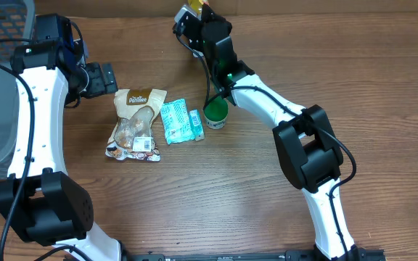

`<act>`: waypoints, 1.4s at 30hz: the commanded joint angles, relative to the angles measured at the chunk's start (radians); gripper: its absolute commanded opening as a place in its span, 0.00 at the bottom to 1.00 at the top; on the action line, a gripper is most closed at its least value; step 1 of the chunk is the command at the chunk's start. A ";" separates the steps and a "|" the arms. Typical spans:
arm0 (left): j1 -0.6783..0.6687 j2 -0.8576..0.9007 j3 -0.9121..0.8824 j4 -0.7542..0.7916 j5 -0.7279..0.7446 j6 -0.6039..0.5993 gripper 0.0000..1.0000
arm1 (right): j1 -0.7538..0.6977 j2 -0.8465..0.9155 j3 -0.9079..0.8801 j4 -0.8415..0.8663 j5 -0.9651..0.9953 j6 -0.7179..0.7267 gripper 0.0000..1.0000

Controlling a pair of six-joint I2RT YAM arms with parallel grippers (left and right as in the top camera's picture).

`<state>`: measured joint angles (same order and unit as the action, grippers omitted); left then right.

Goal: Scan the item barcode
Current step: 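Raise the yellow bottle and hold it in front of the scanner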

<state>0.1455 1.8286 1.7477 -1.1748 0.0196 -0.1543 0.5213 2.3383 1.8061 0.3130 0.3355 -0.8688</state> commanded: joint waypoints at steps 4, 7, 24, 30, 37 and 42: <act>-0.003 -0.024 0.022 0.001 0.003 -0.010 1.00 | -0.021 0.069 0.023 0.038 -0.030 -0.083 0.04; -0.003 -0.024 0.022 0.001 0.003 -0.010 1.00 | -0.021 0.088 0.023 0.084 -0.030 -0.083 0.04; -0.003 -0.024 0.022 0.001 0.003 -0.010 1.00 | -0.021 0.093 0.023 0.148 -0.029 -0.046 0.04; -0.003 -0.024 0.022 0.001 0.003 -0.010 0.99 | -0.024 0.050 0.028 0.232 0.055 0.106 0.03; -0.002 -0.024 0.022 0.001 0.003 -0.010 1.00 | -0.055 -0.236 0.028 -0.077 0.027 0.385 0.04; -0.002 -0.024 0.022 0.001 0.003 -0.010 0.99 | -0.140 -0.430 0.028 -0.487 0.026 0.621 0.04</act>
<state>0.1455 1.8286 1.7477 -1.1759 0.0196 -0.1543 0.4541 2.0964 1.8057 -0.0448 0.3439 -0.4717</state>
